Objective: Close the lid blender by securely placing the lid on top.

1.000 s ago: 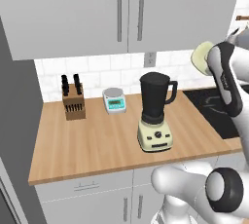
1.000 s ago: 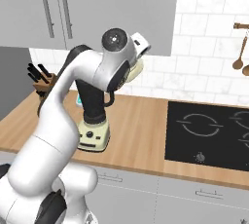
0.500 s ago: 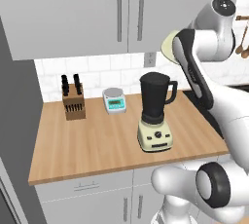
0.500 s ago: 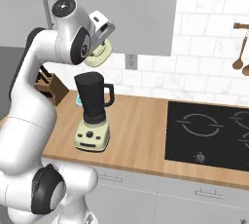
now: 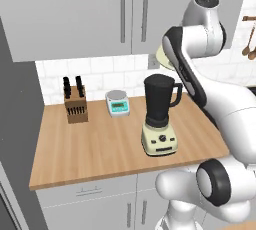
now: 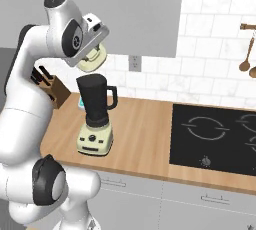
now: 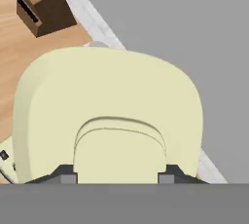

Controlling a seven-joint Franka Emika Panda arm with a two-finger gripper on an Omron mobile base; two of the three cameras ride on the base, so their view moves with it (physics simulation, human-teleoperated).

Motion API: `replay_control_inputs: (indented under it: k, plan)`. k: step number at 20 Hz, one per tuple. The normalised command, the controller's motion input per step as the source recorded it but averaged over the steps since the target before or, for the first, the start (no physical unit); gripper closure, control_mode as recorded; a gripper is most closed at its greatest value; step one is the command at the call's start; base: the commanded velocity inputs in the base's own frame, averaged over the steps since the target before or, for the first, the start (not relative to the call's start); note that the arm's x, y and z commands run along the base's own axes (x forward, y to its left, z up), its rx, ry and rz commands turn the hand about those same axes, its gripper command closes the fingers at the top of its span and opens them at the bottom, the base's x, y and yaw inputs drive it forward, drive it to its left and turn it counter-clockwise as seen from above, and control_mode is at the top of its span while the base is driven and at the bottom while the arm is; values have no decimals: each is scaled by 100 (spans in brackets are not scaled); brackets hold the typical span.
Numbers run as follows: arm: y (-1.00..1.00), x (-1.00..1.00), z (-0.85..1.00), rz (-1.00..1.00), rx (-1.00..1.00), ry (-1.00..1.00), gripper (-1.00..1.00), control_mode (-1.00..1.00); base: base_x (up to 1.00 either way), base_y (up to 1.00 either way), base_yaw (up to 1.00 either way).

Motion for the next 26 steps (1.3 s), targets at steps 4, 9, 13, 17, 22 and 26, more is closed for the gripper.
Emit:
replay_control_inputs:
  k: [4, 9, 13, 17, 22, 26]
  plan:
    - [7, 0, -10, 0, -4, 25, 100, -100, 0, 0, 0]
    - [0, 0, -18, 0, -8, 22, 100, -100, 0, 0, 0]
    - [0, 0, -43, 0, -7, 11, 100, -100, 0, 0, 0]
    - [1, -8, -21, 0, -2, 2, 100, -100, 0, 0, 0]
    - [18, -6, -9, 0, 0, 0, 100, -100, 0, 0, 0]
    - [18, 0, -6, 0, 0, 4, 100, -100, 0, 0, 0]
